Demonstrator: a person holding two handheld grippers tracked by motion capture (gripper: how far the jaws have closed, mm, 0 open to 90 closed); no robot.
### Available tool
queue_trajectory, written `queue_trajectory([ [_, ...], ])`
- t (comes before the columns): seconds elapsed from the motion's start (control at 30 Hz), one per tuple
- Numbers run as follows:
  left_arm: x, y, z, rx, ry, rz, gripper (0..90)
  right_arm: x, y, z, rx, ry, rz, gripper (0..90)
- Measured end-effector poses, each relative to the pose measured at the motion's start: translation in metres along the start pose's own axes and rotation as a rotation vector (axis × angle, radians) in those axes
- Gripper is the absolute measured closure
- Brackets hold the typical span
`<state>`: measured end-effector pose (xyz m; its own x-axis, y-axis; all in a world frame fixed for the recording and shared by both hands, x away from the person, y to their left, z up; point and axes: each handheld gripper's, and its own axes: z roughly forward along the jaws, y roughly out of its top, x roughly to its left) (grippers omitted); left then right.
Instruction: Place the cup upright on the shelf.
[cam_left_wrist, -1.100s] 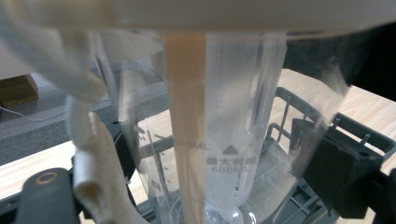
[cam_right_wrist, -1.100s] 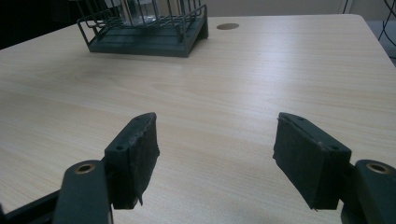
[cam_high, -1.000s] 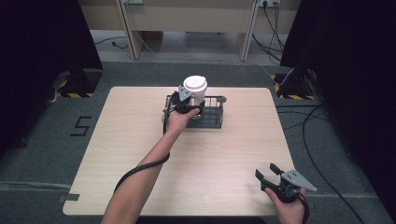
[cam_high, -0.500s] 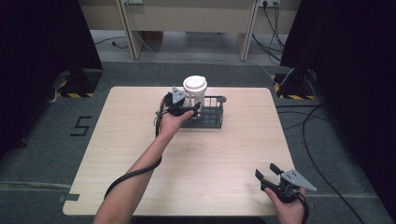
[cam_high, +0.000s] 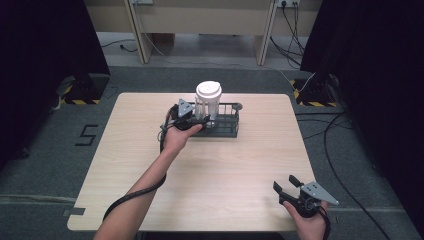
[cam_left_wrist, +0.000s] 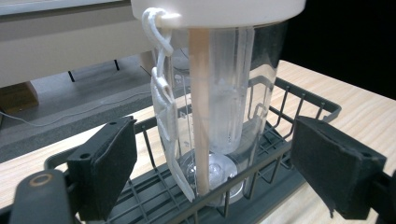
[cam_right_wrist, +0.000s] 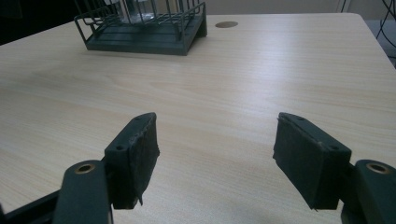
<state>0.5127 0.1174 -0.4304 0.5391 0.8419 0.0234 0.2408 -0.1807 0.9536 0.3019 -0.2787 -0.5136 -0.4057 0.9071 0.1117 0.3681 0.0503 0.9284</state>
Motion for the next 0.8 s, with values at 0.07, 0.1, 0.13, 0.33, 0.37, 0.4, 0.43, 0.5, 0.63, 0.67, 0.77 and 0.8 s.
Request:
queue_trajectory([
  [0.07,0.001,0.000,-0.006,-0.005,-0.005,0.007,14.3,0.000,0.000,0.000,0.000,0.000,0.000,30.9],
  [0.1,0.001,0.000,-0.006,-0.005,-0.005,0.007,14.3,0.000,0.000,0.000,0.001,-0.001,0.000,31.0],
  [0.13,0.001,0.000,-0.010,-0.008,-0.007,0.009,14.3,0.000,0.000,0.000,0.001,-0.001,0.000,31.0],
  [0.33,0.004,-0.002,-0.019,-0.019,-0.002,0.016,14.3,0.000,0.000,0.000,0.000,-0.004,-0.008,30.9],
  [0.37,0.005,-0.002,-0.021,-0.022,-0.002,0.019,14.3,0.000,0.000,0.000,0.000,-0.004,-0.008,30.9],
  [0.4,0.005,-0.003,-0.023,-0.022,-0.001,0.020,14.3,0.000,0.000,0.000,-0.001,-0.005,-0.009,31.0],
  [0.43,0.006,-0.003,-0.027,-0.024,-0.004,0.020,14.3,0.000,0.000,0.000,-0.001,-0.005,-0.010,30.9],
  [0.5,0.006,-0.004,-0.029,-0.026,-0.007,0.020,14.3,0.000,0.000,0.000,0.000,-0.005,-0.009,30.9],
  [0.63,0.006,-0.007,-0.038,-0.025,-0.011,0.021,14.3,0.000,0.000,0.000,0.000,-0.006,-0.011,31.0],
  [0.67,0.006,-0.008,-0.040,-0.027,-0.011,0.025,14.3,0.000,0.000,0.000,-0.001,-0.006,-0.009,31.0],
  [0.77,0.007,-0.013,-0.051,-0.037,-0.014,0.011,14.3,-0.001,0.000,0.000,0.004,-0.005,0.001,31.0],
  [0.8,0.007,-0.013,-0.051,-0.037,-0.014,0.011,14.4,0.000,0.000,0.000,0.002,-0.006,0.004,31.0],
])
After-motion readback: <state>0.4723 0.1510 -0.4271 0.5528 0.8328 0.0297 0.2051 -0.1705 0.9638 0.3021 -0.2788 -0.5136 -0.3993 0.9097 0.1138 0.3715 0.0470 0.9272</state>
